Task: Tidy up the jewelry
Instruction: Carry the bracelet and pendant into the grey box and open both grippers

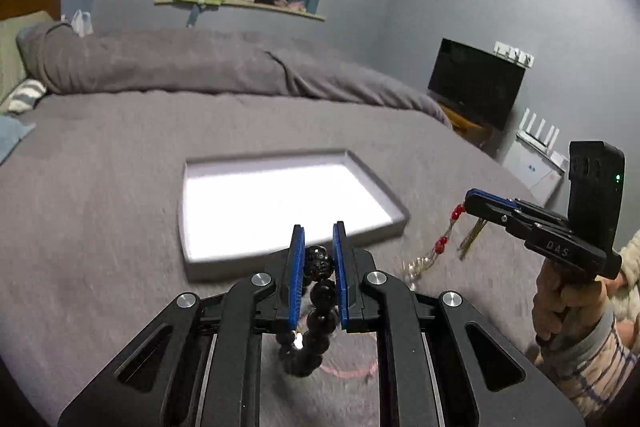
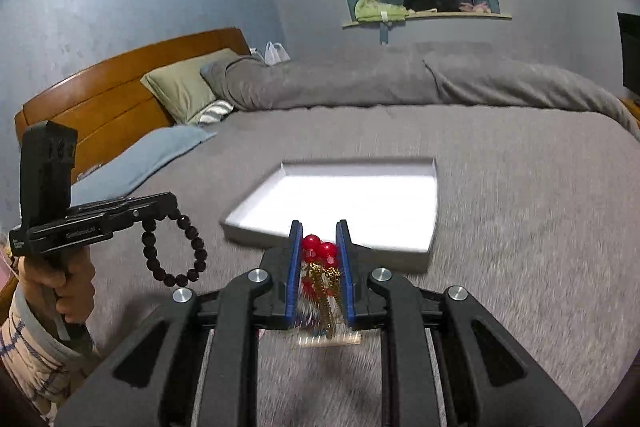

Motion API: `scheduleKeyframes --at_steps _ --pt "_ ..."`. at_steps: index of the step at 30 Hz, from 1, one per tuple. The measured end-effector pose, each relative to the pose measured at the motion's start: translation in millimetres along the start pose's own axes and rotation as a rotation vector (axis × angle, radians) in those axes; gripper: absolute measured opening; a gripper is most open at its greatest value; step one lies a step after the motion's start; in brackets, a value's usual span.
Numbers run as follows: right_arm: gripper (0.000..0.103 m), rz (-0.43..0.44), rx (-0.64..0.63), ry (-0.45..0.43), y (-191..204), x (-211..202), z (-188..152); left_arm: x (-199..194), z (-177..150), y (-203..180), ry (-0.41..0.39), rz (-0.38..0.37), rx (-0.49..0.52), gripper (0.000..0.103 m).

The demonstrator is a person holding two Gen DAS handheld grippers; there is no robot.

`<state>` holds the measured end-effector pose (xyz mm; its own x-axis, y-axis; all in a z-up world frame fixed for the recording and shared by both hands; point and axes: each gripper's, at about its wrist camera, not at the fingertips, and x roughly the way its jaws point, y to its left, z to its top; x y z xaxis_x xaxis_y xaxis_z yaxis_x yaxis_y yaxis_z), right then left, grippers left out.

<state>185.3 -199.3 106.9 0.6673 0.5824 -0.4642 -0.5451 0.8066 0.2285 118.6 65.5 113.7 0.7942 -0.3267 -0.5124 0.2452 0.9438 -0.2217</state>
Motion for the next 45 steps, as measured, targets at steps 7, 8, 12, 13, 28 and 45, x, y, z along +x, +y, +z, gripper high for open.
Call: scheduleKeyframes --at_steps 7,8,12,13,28,45 --pt "0.017 0.009 0.024 -0.031 -16.6 21.1 30.8 12.1 31.2 19.9 -0.065 0.02 -0.035 0.015" --pt "0.017 0.011 0.027 -0.033 -18.2 23.6 33.0 13.9 32.8 21.7 -0.069 0.022 -0.036 0.015" --pt "0.017 0.013 0.043 -0.02 -26.8 42.0 37.7 31.9 41.5 27.8 -0.069 0.026 -0.032 0.015" --pt "0.017 0.011 0.049 -0.012 -29.6 47.3 37.6 37.4 42.3 28.9 -0.068 0.033 -0.026 0.015" --pt "0.017 0.033 0.156 0.125 -70.3 112.1 20.6 109.7 17.4 61.0 0.062 0.075 -0.059 0.015" --pt "0.046 -0.037 0.122 0.161 -67.9 107.0 -2.2 100.7 2.2 70.5 0.098 0.101 -0.088 0.055"
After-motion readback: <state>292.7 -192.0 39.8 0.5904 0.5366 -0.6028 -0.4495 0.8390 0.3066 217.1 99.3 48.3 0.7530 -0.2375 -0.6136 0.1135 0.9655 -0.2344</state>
